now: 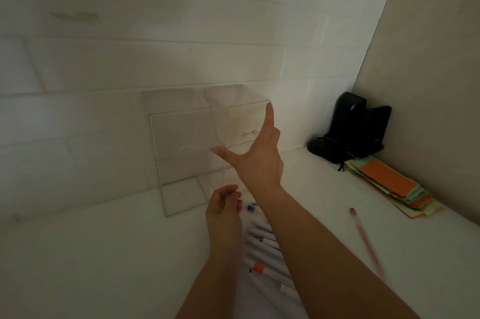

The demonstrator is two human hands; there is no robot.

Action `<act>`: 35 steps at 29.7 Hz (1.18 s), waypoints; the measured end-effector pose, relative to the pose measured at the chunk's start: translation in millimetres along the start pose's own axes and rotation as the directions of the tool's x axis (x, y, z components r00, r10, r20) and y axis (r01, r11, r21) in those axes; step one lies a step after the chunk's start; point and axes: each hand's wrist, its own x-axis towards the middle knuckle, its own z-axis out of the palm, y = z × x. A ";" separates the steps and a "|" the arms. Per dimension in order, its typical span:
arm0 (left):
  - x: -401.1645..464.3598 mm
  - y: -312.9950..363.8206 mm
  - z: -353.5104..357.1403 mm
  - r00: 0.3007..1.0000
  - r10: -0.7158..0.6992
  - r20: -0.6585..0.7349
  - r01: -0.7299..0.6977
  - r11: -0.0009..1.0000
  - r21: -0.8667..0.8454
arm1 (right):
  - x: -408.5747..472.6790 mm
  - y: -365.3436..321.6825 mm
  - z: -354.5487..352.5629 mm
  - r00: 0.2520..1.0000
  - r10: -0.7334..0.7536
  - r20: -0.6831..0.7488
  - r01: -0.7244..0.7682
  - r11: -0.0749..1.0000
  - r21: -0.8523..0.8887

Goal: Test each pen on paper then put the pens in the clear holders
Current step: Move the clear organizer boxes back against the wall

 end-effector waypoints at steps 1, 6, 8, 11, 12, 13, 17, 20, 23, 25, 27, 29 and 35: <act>0.8 -1.3 0.4 1.000 -0.006 -0.004 0.006 1.000 -0.004 | -3.4 -0.7 -3.1 0.999 -0.019 0.049 0.018 0.999 0.035; 2.4 -2.8 3.2 0.999 -0.009 0.043 0.010 1.000 -0.024 | -58.2 15.5 -51.1 0.974 -0.149 0.169 0.153 0.988 -0.008; 4.7 -1.9 4.3 0.998 -0.023 0.051 0.025 0.999 -0.048 | -102.2 20.4 -79.3 0.908 -0.181 0.378 0.227 0.971 -0.080; 9.1 -0.8 3.7 0.998 -0.048 0.035 0.051 0.994 -0.099 | -166.9 21.8 -90.4 0.625 -0.095 0.775 0.294 0.948 -0.121; 9.2 0.4 3.3 0.998 -0.060 0.028 0.063 0.990 -0.126 | -185.8 22.7 -82.9 0.595 -0.062 0.801 0.298 0.943 -0.149; 9.1 1.9 2.7 0.997 -0.074 0.022 0.076 0.985 -0.156 | -200.4 24.1 -74.7 0.602 -0.045 0.797 0.299 0.938 -0.174; 2.2 16.2 1.8 0.996 -0.069 0.064 0.079 0.982 -0.172 | -229.3 19.9 -55.3 0.735 -0.154 0.661 0.420 0.868 -0.265; -6.1 27.9 -3.8 0.977 0.015 0.214 -0.019 1.000 0.016 | -231.0 27.6 -59.5 0.764 -0.194 0.615 0.471 0.819 -0.327; -17.8 33.9 -19.1 0.891 0.118 0.438 -0.268 0.916 0.298 | -211.7 45.1 -71.6 0.795 -0.215 0.568 0.530 0.702 -0.476; -27.4 28.6 -34.4 0.783 0.173 0.598 -0.512 0.724 0.461 | -199.5 60.7 -88.8 0.832 -0.233 0.503 0.503 0.697 -0.510; -39.5 19.9 -50.2 0.649 0.197 0.735 -0.725 0.454 0.519 | -193.3 73.9 -101.4 0.859 -0.261 0.439 0.487 0.682 -0.546; -51.6 6.9 -64.6 0.511 0.182 0.840 -0.856 0.203 0.476 | -191.5 86.3 -106.6 0.892 -0.242 0.382 0.436 0.681 -0.589; -75.3 -12.8 -85.1 0.440 -0.014 0.898 -0.878 -0.216 0.427 | -181.3 111.0 -109.0 0.957 -0.019 0.288 0.223 0.684 -0.695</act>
